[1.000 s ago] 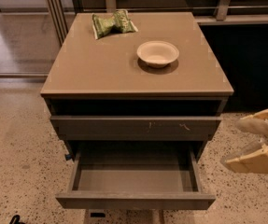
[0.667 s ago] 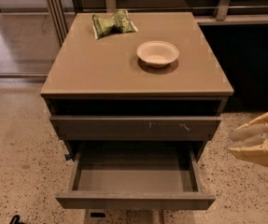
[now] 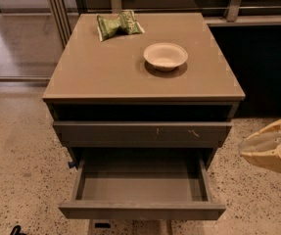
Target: Close middle drawer
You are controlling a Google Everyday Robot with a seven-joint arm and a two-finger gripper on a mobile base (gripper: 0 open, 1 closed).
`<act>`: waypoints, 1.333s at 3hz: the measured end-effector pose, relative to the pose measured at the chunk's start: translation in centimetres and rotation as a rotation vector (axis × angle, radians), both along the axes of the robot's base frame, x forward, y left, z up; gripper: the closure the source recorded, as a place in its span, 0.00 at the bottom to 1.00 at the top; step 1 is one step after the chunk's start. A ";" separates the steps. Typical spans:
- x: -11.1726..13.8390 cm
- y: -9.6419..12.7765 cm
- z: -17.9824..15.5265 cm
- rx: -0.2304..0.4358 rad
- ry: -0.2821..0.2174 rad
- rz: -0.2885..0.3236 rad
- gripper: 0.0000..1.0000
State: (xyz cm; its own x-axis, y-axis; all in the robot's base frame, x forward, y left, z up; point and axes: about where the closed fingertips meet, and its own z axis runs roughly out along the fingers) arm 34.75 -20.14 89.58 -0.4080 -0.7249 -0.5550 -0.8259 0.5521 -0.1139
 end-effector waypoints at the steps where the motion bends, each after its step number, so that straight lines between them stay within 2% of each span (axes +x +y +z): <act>1: 0.5 -0.2 -1.3 0.006 -0.015 -0.016 1.00; 2: 2.2 -0.4 -4.5 0.043 0.013 -0.021 1.00; 4: 5.8 -0.3 -12.8 0.133 0.171 -0.013 1.00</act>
Offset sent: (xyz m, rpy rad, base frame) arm 0.0501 -0.0109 -0.1019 0.1160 0.0824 -0.0283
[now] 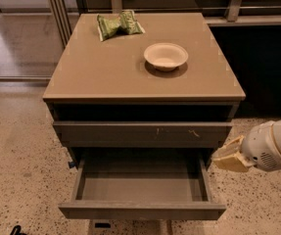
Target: Close middle drawer
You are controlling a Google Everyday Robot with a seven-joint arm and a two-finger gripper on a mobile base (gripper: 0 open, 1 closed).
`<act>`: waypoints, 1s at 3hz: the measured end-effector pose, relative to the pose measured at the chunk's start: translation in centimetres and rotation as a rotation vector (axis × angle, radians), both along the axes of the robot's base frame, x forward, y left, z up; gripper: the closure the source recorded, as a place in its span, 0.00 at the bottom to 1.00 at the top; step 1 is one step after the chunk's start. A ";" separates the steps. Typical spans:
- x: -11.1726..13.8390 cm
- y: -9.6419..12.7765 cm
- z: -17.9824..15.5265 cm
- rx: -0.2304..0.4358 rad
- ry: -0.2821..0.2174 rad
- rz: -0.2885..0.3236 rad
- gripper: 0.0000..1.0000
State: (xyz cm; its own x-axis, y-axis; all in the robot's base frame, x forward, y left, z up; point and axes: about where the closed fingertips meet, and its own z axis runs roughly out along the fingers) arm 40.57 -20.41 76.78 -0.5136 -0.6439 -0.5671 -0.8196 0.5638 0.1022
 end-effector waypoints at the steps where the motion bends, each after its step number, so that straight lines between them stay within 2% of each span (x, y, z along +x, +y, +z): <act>1: 0.6 0.1 -3.4 0.039 0.078 -0.008 1.00; 3: 0.1 0.4 -4.4 0.042 0.072 0.008 1.00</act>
Offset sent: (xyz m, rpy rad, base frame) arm 0.0052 0.0003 -0.0301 0.0348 0.0690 -0.0086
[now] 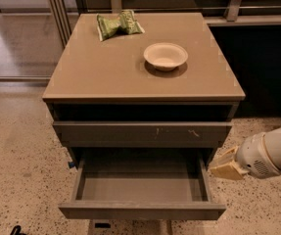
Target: Close middle drawer
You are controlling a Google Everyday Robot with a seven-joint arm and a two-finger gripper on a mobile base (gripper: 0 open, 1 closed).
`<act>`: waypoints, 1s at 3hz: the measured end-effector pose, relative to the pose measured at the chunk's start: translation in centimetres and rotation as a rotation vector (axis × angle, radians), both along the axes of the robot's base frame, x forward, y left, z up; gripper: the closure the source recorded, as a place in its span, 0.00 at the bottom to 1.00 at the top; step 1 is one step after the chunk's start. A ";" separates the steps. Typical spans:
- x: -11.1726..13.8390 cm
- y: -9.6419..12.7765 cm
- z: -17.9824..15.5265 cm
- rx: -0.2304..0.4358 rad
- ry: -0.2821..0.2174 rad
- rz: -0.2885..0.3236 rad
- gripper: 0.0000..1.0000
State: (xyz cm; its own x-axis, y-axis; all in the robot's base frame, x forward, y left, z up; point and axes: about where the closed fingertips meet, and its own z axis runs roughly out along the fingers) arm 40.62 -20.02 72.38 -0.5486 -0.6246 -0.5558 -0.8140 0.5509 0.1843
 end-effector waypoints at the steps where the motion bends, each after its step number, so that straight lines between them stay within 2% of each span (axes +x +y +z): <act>1: -1.4 -0.1 -4.5 0.047 0.020 -0.007 1.00; 2: -2.0 -0.5 -7.3 0.059 -0.001 -0.039 1.00; 3: -2.6 -0.8 -12.0 0.057 -0.010 -0.076 1.00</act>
Offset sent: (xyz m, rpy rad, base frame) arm -0.0262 -0.0130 -0.1066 0.0723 -0.0291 -0.0865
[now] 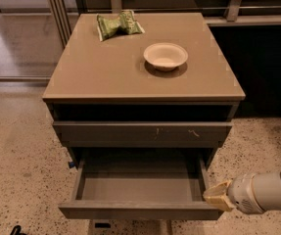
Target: Close middle drawer
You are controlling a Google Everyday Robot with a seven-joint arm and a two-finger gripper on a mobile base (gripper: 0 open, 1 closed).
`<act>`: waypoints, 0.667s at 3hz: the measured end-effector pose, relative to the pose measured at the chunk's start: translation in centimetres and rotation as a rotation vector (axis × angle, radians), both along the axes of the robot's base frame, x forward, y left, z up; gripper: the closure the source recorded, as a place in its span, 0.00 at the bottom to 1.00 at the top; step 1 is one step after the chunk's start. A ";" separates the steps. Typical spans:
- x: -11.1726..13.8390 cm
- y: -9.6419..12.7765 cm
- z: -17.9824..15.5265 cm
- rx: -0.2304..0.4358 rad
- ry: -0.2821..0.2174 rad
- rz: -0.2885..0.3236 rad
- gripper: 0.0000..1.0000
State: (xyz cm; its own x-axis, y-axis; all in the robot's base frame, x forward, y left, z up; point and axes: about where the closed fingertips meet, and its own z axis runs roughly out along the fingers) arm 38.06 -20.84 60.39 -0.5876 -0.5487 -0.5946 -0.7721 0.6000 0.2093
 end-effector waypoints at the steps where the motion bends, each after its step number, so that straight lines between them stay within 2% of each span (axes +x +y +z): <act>1: 0.0 0.0 -0.2 0.000 0.001 -0.001 1.00; 2: -0.3 0.3 -1.1 0.009 0.022 -0.009 1.00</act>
Offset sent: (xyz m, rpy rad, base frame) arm -0.0078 0.0064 -0.0254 0.0237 0.0546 -0.0273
